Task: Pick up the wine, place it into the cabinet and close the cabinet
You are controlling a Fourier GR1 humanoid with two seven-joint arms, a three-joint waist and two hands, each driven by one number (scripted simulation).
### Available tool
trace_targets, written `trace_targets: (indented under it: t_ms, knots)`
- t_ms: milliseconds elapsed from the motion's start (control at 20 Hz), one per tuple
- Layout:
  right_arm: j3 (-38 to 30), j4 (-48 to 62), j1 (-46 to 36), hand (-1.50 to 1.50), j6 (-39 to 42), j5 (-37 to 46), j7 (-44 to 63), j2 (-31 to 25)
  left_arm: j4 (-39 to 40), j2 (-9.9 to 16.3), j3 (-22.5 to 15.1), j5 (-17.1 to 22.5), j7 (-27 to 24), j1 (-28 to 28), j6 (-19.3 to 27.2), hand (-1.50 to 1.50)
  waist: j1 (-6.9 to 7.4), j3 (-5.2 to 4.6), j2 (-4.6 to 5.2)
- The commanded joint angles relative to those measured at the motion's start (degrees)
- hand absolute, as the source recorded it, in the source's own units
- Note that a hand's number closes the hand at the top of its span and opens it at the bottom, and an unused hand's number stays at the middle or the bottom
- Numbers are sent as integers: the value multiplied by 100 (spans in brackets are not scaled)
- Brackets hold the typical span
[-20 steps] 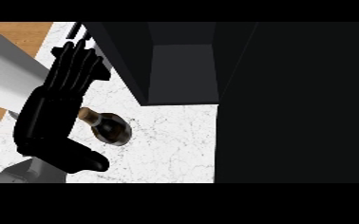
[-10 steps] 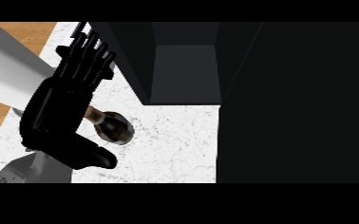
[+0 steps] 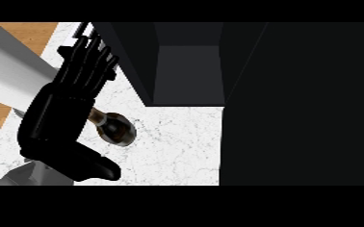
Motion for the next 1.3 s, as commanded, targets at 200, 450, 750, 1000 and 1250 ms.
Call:
trace_targets:
  t_ms: [200,450,750,1000,1250]
  knots:
    - [186,-346,-30,-150,-83,225,313,245,-592,-28,-152,-244,335,280,268,-150,5,0,-4]
    - [120,-337,18,-150,40,118,406,265,-86,95,132,-119,-94,556,-167,-150,-1,-1,0]
    - [-459,129,-262,-150,311,-274,275,27,-98,295,492,-13,-230,909,-383,-150,13,-1,1]
    - [-267,-474,-196,-150,-20,-147,709,183,360,395,711,-111,-521,865,-558,-150,-3,-1,0]
    - [41,-36,-109,-150,257,263,177,412,20,439,777,59,-376,1283,-718,-150,17,-1,-1]
